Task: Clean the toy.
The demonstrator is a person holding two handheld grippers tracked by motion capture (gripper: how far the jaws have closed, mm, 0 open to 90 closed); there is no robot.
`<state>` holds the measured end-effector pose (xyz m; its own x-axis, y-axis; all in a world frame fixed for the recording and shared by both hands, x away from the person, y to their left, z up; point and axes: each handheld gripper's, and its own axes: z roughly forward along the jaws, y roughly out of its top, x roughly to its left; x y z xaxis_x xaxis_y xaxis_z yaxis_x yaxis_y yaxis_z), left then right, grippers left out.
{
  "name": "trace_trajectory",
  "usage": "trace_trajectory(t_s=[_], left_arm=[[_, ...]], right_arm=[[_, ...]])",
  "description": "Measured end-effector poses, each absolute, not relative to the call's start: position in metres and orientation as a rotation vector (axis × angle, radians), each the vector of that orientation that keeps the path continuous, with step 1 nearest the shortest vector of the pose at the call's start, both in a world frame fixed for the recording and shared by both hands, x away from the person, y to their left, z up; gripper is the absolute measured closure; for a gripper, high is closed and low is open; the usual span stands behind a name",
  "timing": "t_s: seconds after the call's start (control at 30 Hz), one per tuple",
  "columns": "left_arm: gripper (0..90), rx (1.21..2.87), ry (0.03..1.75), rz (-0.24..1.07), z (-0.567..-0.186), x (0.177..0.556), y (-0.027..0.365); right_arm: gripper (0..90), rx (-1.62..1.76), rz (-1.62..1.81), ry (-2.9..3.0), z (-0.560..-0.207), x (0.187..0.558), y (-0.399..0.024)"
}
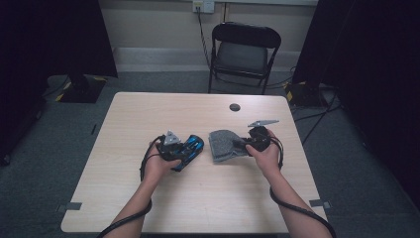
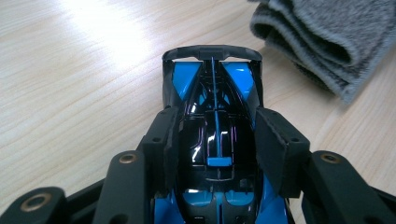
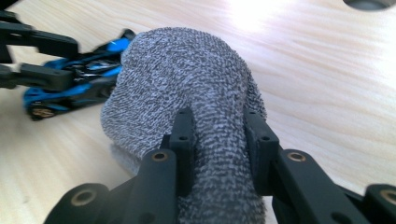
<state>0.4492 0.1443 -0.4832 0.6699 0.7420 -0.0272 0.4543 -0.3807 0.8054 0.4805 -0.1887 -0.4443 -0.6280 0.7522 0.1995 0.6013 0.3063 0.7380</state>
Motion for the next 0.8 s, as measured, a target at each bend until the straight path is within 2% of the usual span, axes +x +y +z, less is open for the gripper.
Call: trace_trajectory(t_s=[0.4, 0.8], left_arm=[[51.4, 2.054, 0.917, 0.445, -0.482, 0.450, 0.145], [51.4, 2.053, 0.920, 0.446, -0.482, 0.450, 0.144]], right_arm=[[68.9, 1.104, 1.321, 2.482, -0.437, 0.449, -0.175], [69.2, 0.933, 1.312, 2.655, -0.453, 0.416, -0.135]])
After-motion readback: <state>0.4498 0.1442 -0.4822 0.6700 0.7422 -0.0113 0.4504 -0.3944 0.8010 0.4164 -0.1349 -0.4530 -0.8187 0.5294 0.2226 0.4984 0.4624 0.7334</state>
